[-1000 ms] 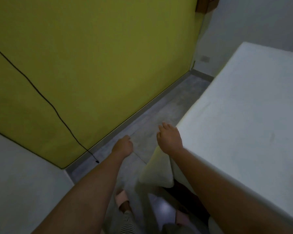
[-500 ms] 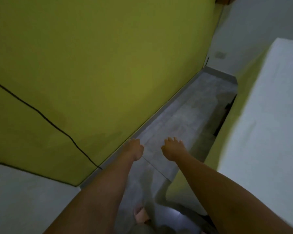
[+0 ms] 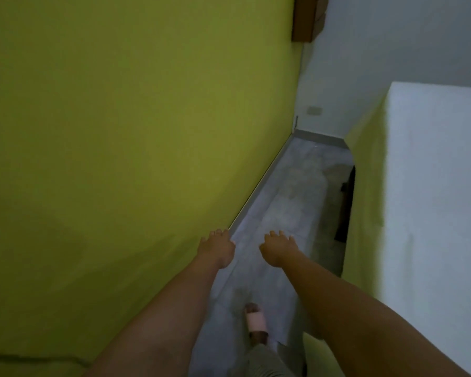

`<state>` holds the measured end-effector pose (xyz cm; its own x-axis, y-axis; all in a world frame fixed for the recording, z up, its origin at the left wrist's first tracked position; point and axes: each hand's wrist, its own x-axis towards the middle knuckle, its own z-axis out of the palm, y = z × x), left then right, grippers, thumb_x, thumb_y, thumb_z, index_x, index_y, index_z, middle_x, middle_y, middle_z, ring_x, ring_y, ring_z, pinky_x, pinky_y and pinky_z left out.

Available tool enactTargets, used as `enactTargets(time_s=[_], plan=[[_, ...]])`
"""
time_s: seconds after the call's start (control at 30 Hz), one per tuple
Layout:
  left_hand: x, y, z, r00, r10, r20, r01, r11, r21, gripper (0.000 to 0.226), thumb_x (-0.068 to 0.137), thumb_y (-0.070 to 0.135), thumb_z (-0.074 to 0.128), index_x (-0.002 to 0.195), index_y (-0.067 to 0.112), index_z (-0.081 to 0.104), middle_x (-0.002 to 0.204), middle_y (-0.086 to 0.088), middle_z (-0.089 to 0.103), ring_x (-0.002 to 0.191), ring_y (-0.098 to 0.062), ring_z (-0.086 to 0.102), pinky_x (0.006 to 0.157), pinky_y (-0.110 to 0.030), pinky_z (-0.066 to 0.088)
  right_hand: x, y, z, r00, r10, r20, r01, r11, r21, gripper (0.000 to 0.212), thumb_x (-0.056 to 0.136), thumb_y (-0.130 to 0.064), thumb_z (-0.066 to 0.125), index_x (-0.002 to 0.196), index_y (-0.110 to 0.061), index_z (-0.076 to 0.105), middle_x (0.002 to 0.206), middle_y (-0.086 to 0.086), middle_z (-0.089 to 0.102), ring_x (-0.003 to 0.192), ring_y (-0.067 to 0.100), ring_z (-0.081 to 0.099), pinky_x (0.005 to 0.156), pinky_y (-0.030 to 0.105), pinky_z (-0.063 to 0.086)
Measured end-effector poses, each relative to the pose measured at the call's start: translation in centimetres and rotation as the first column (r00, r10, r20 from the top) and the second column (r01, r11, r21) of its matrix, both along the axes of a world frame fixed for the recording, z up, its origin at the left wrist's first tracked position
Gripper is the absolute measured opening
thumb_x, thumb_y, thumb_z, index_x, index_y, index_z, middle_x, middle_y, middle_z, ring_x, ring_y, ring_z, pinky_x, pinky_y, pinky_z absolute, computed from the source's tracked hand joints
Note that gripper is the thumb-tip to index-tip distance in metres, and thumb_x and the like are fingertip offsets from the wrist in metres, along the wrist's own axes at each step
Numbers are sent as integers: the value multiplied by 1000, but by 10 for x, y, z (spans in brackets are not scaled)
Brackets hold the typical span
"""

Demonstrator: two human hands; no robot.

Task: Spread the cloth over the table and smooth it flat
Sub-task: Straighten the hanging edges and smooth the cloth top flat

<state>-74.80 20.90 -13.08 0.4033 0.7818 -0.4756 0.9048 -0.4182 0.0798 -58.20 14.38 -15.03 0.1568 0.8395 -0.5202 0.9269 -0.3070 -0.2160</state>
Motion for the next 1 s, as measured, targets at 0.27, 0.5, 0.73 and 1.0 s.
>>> enactTargets(time_s=[0.27, 0.5, 0.73, 1.0], plan=[[120, 141, 20, 986, -168, 9, 168, 986, 1, 54, 103, 36, 21, 149, 8, 20, 158, -13, 19, 144, -29, 19, 115, -47, 18, 109, 111, -4, 974, -226, -8, 226, 974, -12, 54, 102, -35, 21, 149, -9, 22, 159, 10, 14, 146, 32, 9, 117, 54, 5], [248, 236, 41, 956, -266, 124, 268, 963, 0, 54, 103, 36, 22, 150, 9, 18, 160, -12, 14, 146, -28, 16, 116, -46, 17, 224, 190, 21, 938, -344, 33, 345, 938, -30, 53, 102, -32, 24, 149, -7, 23, 159, 13, 13, 146, 34, 7, 117, 56, 6], [332, 323, 40, 937, -327, 124, 329, 944, -1, 57, 103, 38, 24, 151, 8, 17, 160, -12, 14, 147, -28, 15, 118, -47, 16, 310, 262, 34, 905, -421, 58, 423, 906, -24, 52, 103, -26, 25, 151, -8, 15, 161, 10, 4, 147, 33, -1, 117, 56, 4], [442, 450, 47, 891, -440, 111, 443, 897, 5, 55, 104, 34, 21, 151, 7, 16, 160, -13, 11, 147, -28, 12, 118, -48, 13, 410, 374, 35, 823, -563, 75, 558, 826, 79, 53, 102, -33, 27, 149, -9, 23, 159, 7, 15, 146, 30, 10, 116, 53, 11]])
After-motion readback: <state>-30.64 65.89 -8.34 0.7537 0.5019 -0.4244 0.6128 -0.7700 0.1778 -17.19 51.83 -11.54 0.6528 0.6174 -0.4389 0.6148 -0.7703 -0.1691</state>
